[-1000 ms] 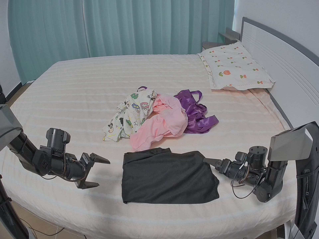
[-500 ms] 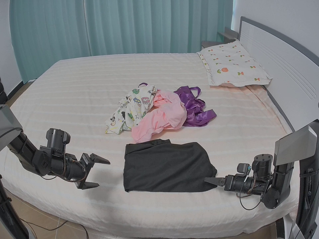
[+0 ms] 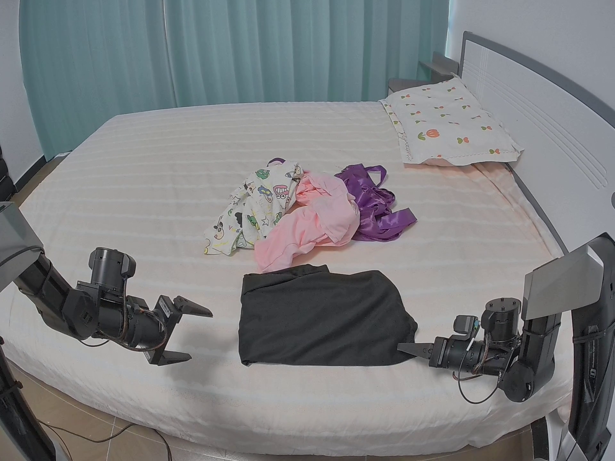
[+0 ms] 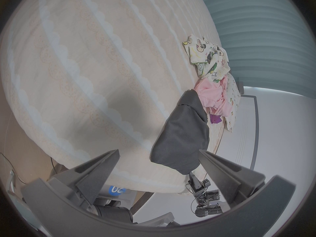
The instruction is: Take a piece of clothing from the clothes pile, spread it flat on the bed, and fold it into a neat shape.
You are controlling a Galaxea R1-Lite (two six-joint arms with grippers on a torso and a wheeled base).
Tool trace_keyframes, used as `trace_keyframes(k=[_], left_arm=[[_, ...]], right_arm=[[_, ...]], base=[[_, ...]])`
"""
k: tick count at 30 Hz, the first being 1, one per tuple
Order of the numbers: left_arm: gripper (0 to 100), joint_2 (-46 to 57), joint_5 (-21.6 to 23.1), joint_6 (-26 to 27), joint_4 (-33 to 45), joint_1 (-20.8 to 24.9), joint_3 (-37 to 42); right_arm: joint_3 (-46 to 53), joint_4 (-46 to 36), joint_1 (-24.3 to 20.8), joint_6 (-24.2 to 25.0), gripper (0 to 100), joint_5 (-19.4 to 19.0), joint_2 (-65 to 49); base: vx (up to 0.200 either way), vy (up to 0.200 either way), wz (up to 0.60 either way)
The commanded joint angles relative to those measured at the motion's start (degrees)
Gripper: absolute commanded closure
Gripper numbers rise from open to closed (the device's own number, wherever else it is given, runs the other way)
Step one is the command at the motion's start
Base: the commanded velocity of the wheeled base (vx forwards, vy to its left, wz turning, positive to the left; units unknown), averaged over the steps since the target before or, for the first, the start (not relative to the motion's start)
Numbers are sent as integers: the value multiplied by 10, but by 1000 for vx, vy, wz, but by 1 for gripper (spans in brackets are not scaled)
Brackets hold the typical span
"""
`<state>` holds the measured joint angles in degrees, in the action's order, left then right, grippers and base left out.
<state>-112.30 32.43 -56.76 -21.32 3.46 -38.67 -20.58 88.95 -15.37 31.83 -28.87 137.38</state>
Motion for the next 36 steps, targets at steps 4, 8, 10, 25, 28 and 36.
trace_keyframes(k=[4,8,10,25,28,36], left_arm=[[0,1,0,0,0,0,0],[0,1,0,0,0,1,0],[0,1,0,0,0,0,0],[0,1,0,0,0,1,0],[0,1,0,0,0,1,0],[0,1,0,0,0,1,0]], right_arm=[[21,5,8,-3,100,1,-2],[26,4,13,-4,100,0,-14],[26,3,17,-4,100,0,-18],[58,-31,29,-84,100,0,-24],[58,-31,30,-90,100,0,-23],[56,-32,35,-102,0,1,-11]], base=[[0,0,0],[0,0,0],[0,0,0],[0,0,0],[0,0,0],[0,0,0]])
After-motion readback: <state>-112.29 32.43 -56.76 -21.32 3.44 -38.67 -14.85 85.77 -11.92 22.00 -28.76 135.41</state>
